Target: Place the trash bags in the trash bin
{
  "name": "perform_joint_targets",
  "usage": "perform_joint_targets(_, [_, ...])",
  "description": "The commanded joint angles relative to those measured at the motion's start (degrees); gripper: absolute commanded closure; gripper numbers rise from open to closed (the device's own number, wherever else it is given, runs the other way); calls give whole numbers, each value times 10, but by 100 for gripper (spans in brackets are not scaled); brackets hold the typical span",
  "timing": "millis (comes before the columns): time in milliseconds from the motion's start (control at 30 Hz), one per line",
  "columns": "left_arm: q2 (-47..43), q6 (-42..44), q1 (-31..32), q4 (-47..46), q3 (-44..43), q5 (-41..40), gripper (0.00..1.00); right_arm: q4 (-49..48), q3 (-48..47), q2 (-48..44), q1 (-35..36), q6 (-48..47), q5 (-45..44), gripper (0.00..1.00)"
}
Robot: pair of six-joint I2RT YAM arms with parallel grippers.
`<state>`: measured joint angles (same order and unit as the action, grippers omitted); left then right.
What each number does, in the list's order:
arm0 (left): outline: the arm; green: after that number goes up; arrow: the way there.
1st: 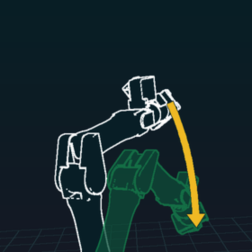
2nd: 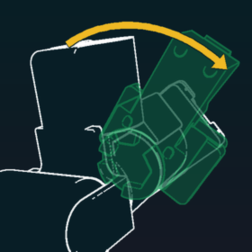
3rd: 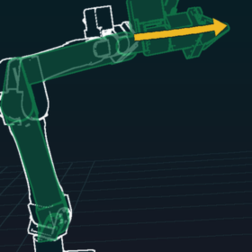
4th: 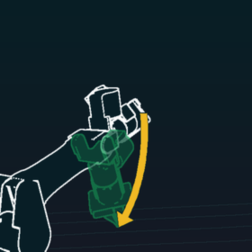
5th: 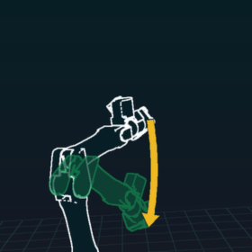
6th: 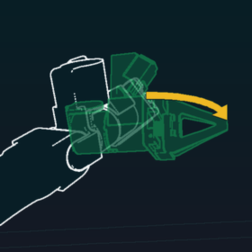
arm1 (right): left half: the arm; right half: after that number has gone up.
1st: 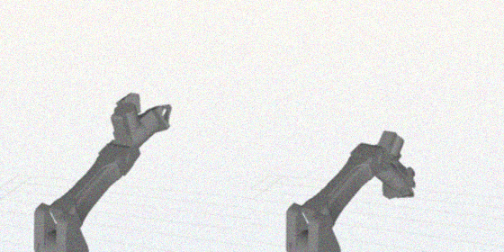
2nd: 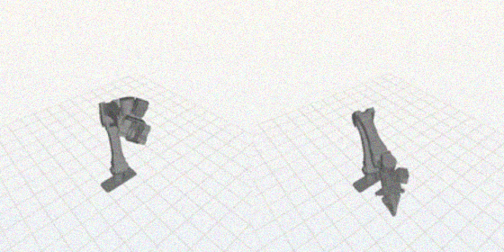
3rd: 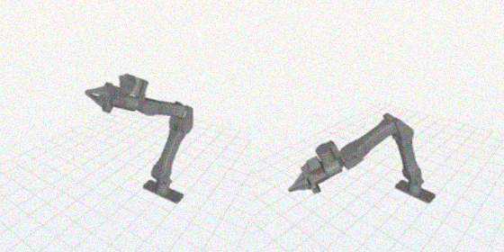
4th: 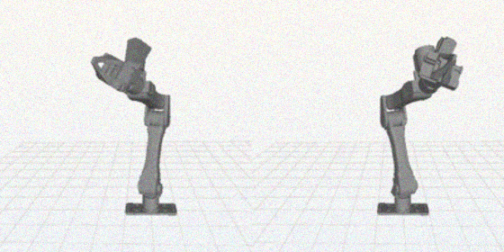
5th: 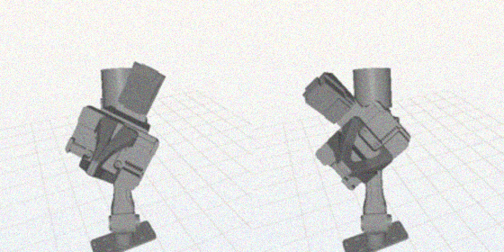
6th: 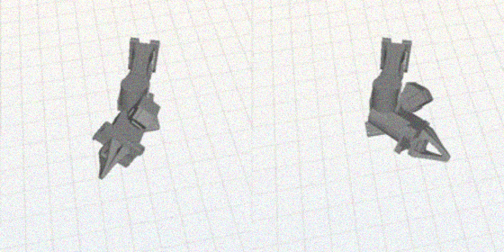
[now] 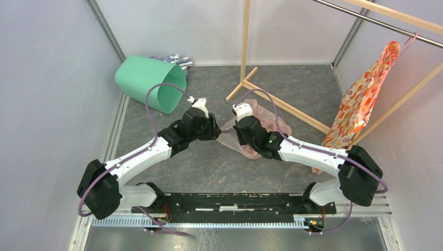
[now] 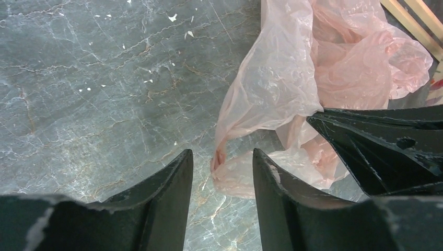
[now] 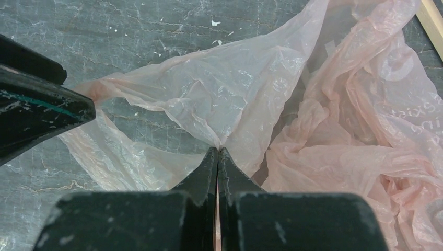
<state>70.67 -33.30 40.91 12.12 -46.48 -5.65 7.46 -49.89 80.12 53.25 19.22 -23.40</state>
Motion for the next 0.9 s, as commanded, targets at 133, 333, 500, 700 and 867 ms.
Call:
perform_joint_targets(133, [8, -45, -17, -5, -1, 41, 39, -29, 1, -27, 1, 23, 1, 100])
perform_joint_targets(333, [29, -88, -22, -41, 10, 83, 38, -41, 11, -27, 2, 35, 11, 100])
perform_joint_targets(500, [54, -133, -23, -96, 18, 137, 55, -69, 30, -23, 2, 51, 24, 100])
perform_joint_targets(700, [0, -119, -23, -58, -22, 124, 92, -117, 49, 20, 0, 68, 41, 100])
perform_joint_targets(867, [-64, -103, -23, 2, -54, 93, 98, -137, 49, 67, -1, 79, 56, 100])
